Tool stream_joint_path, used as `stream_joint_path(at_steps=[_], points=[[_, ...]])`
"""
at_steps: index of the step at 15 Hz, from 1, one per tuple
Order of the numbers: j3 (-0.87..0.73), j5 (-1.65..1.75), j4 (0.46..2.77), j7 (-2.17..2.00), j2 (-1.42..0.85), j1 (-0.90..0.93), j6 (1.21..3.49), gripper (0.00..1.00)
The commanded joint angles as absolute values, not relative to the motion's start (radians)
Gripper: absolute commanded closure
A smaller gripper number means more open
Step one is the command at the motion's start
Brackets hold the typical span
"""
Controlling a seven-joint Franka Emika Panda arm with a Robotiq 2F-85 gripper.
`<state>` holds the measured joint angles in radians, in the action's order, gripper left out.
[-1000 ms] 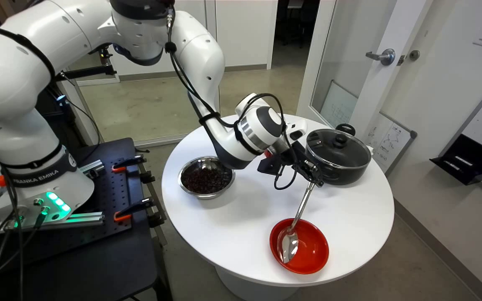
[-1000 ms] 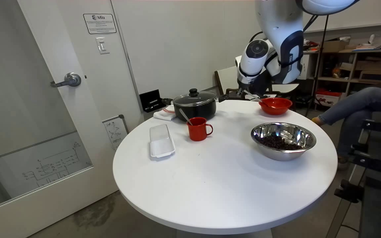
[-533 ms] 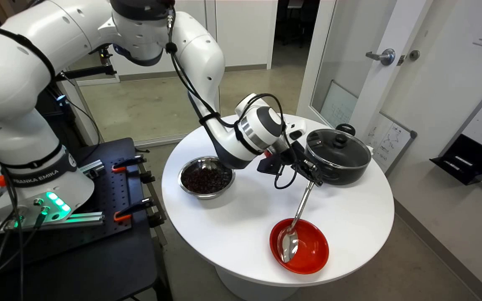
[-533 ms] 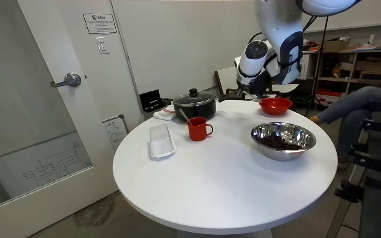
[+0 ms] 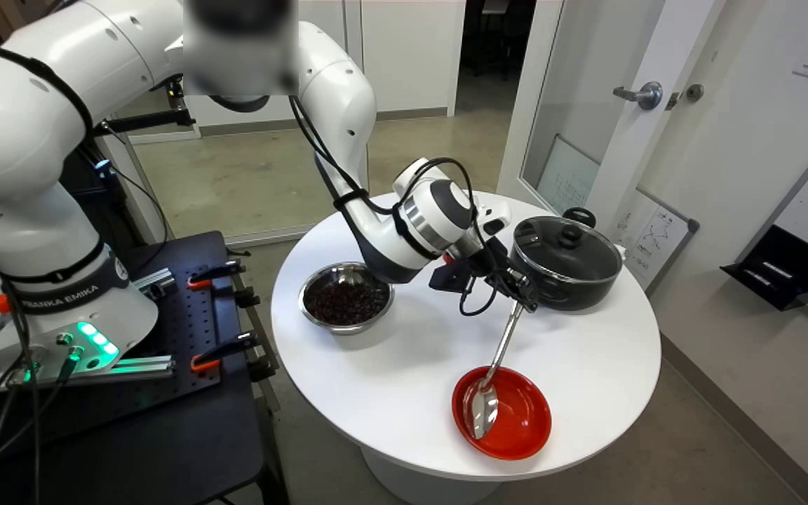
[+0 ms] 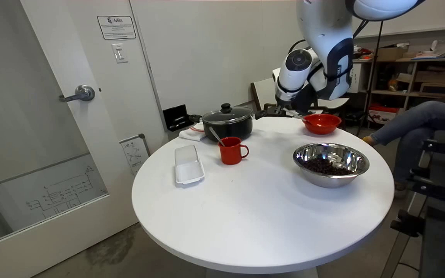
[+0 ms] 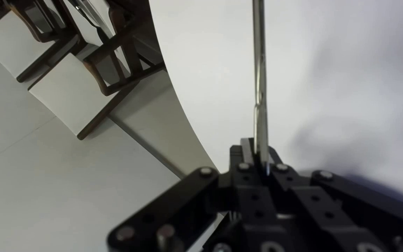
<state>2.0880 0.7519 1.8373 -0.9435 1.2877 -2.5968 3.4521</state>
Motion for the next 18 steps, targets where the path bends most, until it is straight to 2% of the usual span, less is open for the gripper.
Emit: stream_joint_path(at_steps=[1,18], points=[[2.085,0.773,1.804,-0.986,1.318,-2.604,3.458,0.99],[2.105,0.853,1.812,-0.981,1.293,-2.605,3.457,0.99]])
